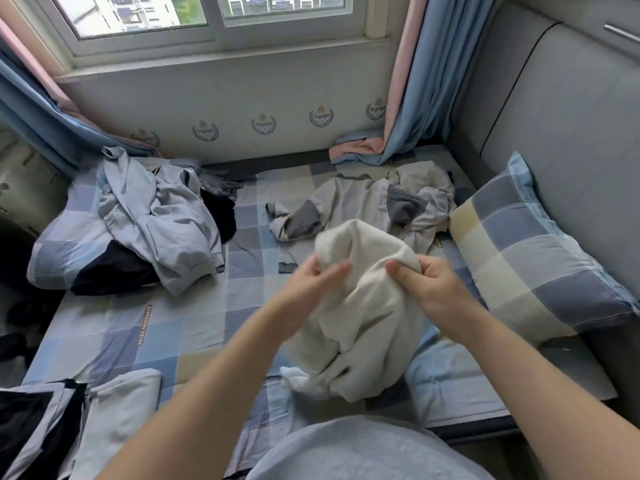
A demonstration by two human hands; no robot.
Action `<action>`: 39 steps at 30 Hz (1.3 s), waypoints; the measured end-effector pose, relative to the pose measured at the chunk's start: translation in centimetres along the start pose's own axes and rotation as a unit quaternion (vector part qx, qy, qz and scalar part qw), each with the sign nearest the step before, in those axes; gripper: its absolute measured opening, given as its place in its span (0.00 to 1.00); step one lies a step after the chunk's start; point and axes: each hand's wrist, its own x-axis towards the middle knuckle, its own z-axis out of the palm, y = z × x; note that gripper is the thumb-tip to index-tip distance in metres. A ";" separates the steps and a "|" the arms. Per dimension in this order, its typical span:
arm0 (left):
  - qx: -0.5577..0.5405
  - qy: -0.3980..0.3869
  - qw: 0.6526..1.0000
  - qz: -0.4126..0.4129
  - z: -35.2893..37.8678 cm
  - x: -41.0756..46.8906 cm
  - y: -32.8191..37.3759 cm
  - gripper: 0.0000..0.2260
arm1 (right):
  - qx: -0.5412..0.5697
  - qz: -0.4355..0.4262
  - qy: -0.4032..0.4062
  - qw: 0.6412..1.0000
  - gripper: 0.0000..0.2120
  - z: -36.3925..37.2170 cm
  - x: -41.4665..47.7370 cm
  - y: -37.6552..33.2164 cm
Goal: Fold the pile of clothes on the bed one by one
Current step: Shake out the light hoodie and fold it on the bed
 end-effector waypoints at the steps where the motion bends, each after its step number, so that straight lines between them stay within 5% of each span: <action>1: 0.044 -0.034 0.998 -0.027 0.6 -0.2 -1.2 0.24 | 0.027 -0.005 0.007 1.000 0.20 0.2 0.2 -0.9; 4: 0.120 -0.062 0.990 -0.050 1.3 -0.5 -3.1 0.14 | 0.049 -0.023 0.017 0.998 0.21 -0.3 1.0 -3.0; 9: 0.085 -0.002 0.995 0.045 -0.1 -0.2 -1.6 0.04 | -0.029 -0.015 0.056 0.998 0.13 -3.6 2.3 -3.7; 12: -0.028 0.113 0.992 0.055 -2.3 -0.1 0.2 0.08 | -0.049 0.005 0.054 0.997 0.12 -5.7 2.5 -2.4; 14: -0.050 0.143 0.986 0.068 -3.2 -0.4 1.7 0.10 | -0.040 0.022 0.020 0.999 0.22 -6.5 2.3 -1.1; 16: -0.009 0.119 0.991 0.067 -3.1 -0.7 2.7 0.11 | -0.071 0.047 -0.026 0.996 0.26 -6.6 2.1 0.1; 18: 0.084 0.067 0.992 0.062 -2.9 -0.8 3.5 0.14 | -0.184 0.074 -0.082 0.977 0.20 -6.2 2.0 0.9; 20: 0.320 -0.017 0.947 0.024 -3.3 -0.6 3.7 0.20 | -0.310 0.101 -0.123 0.937 0.17 -6.1 2.1 1.8; 22: 0.556 -0.074 0.826 -0.057 -3.9 -0.2 3.4 0.17 | -0.392 0.105 -0.136 0.904 0.15 -6.6 2.5 2.9; 23: 0.594 -0.077 0.796 -0.083 -4.2 -0.1 3.3 0.15 | -0.418 0.099 -0.131 0.893 0.12 -6.8 2.7 3.3; 24: 0.588 -0.075 0.801 -0.086 -4.5 -0.1 3.0 0.12 | -0.438 0.090 -0.126 0.886 0.09 -6.9 2.9 3.8; 27: 0.378 -0.035 0.924 -0.044 -5.1 0.4 2.3 0.07 | -0.438 0.068 -0.095 0.891 0.09 -6.3 3.3 4.3; 29: 0.225 0.017 0.974 -0.031 -4.3 0.3 2.2 0.10 | -0.423 0.062 -0.075 0.901 0.12 -5.5 3.3 4.5; 36: -0.066 0.134 0.989 0.009 -1.3 1.0 4.9 0.11 | -0.472 0.134 -0.052 0.870 0.10 -3.7 3.3 7.5; 39: -0.159 0.210 0.965 0.005 -3.5 2.2 6.1 0.10 | -0.323 0.184 -0.046 0.927 0.10 -4.4 3.5 8.9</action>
